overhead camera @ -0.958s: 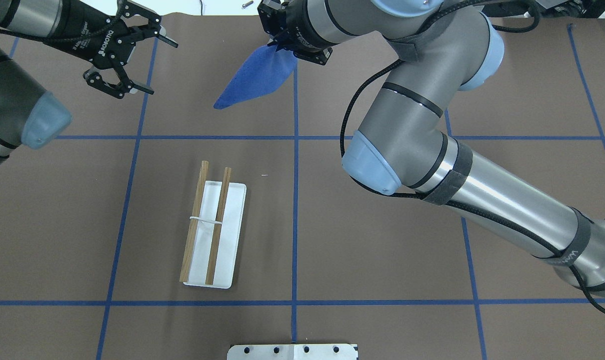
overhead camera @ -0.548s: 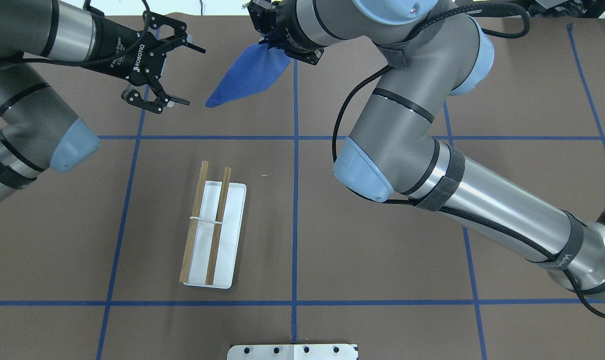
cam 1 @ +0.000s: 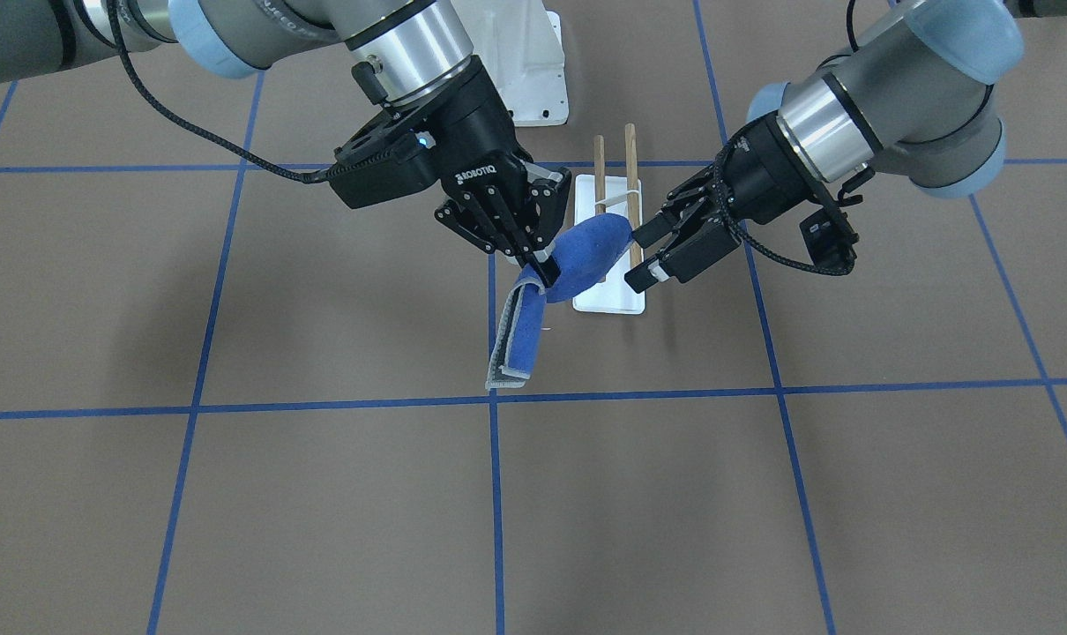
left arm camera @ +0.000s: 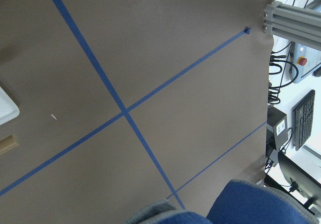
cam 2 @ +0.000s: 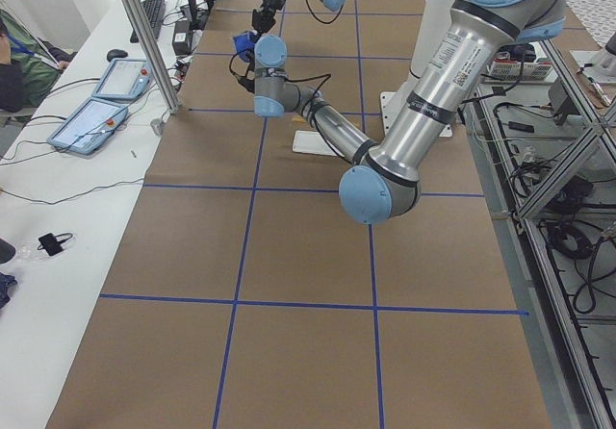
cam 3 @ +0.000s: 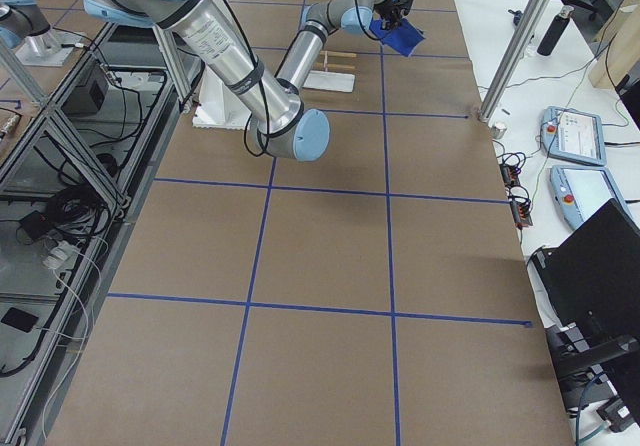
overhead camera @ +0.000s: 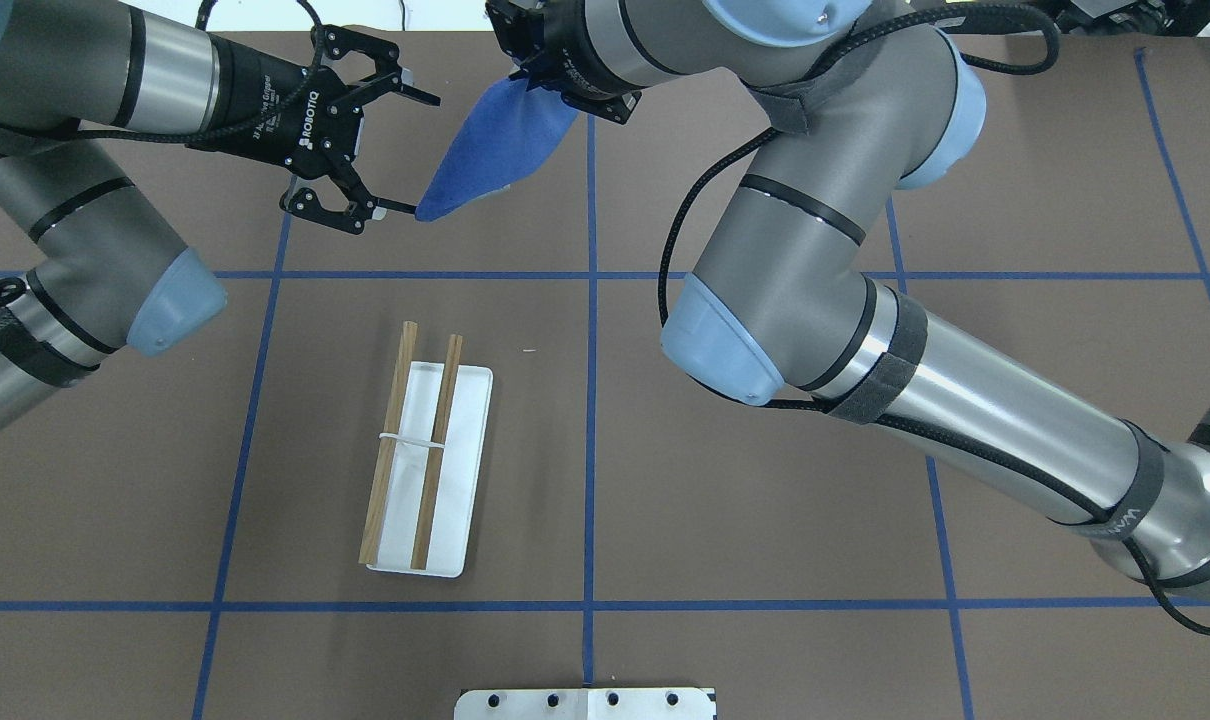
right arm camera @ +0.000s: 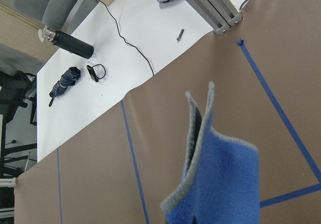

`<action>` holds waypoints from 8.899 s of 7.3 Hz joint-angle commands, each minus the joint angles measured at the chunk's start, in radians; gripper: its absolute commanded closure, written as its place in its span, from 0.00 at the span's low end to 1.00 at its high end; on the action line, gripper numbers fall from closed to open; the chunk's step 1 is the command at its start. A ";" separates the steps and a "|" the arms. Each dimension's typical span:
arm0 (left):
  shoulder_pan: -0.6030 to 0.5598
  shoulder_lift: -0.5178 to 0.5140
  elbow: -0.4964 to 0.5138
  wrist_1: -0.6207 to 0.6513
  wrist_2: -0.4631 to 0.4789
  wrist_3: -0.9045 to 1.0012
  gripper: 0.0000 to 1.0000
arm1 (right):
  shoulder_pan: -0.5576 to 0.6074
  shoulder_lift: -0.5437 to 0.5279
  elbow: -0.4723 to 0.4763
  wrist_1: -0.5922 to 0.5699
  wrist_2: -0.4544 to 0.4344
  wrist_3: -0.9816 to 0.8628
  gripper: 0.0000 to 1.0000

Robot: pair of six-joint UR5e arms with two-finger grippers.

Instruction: Hang towel on rack

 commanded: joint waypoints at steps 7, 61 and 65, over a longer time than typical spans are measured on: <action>0.002 0.001 0.003 -0.002 -0.001 -0.006 0.03 | 0.009 0.002 0.002 0.003 -0.012 -0.003 1.00; 0.593 0.573 -0.307 -0.294 1.096 0.318 1.00 | 0.268 -0.489 0.147 -0.450 0.355 -1.081 0.00; 0.573 0.575 -0.188 -0.435 1.093 0.318 1.00 | 0.266 -0.486 0.147 -0.448 0.354 -1.075 0.00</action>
